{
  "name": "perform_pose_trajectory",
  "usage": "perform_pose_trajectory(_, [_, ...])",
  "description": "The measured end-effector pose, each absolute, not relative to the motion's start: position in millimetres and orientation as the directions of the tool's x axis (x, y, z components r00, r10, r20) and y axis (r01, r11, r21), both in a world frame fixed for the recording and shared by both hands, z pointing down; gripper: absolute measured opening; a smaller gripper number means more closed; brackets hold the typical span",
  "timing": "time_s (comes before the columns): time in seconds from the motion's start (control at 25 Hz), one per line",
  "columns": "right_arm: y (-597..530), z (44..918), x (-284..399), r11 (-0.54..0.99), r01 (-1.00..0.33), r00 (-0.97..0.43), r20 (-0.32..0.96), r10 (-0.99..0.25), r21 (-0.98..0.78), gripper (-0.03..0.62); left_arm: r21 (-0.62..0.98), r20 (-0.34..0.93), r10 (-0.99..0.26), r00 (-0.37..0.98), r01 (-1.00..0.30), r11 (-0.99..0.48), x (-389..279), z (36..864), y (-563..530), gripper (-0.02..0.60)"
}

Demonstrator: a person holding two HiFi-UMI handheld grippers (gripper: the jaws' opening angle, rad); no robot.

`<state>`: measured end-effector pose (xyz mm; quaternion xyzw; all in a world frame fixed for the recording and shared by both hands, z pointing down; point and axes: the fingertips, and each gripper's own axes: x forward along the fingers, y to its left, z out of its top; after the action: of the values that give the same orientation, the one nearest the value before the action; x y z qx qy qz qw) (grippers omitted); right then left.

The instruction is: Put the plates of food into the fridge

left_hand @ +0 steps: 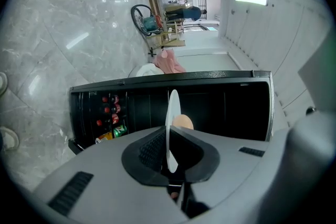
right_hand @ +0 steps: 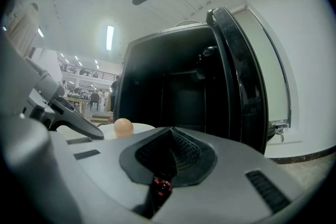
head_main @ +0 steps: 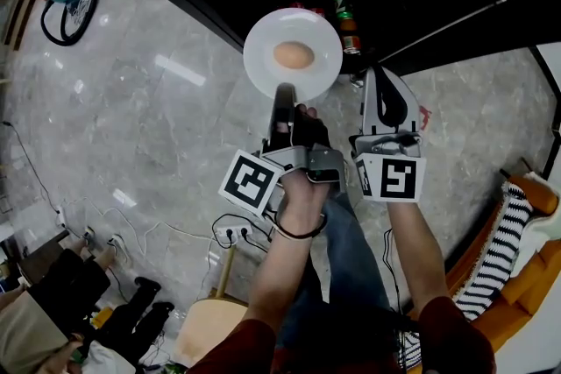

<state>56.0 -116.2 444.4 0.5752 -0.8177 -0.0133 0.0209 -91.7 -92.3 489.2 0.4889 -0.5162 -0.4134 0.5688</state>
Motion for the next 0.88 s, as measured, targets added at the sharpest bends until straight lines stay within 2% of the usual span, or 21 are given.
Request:
perform_pose_trajectory(0.4, [-104.2, 431.5, 58.6, 0.334, -0.941, -0.334, 0.007, -0.942, 0.052, 0.009, 0.988, 0.143, -0.983, 0.115, -0.067, 0.136, -96.1, 472.8, -102.1, 0.014])
perform_pose_trajectory(0.88, [-131.9, 436.8, 65.0, 0.337, -0.940, -0.336, 0.022, -0.942, 0.059, 0.009, 0.984, 0.171, -0.980, 0.098, -0.075, 0.165, -93.6, 489.0, -144.4, 0.014])
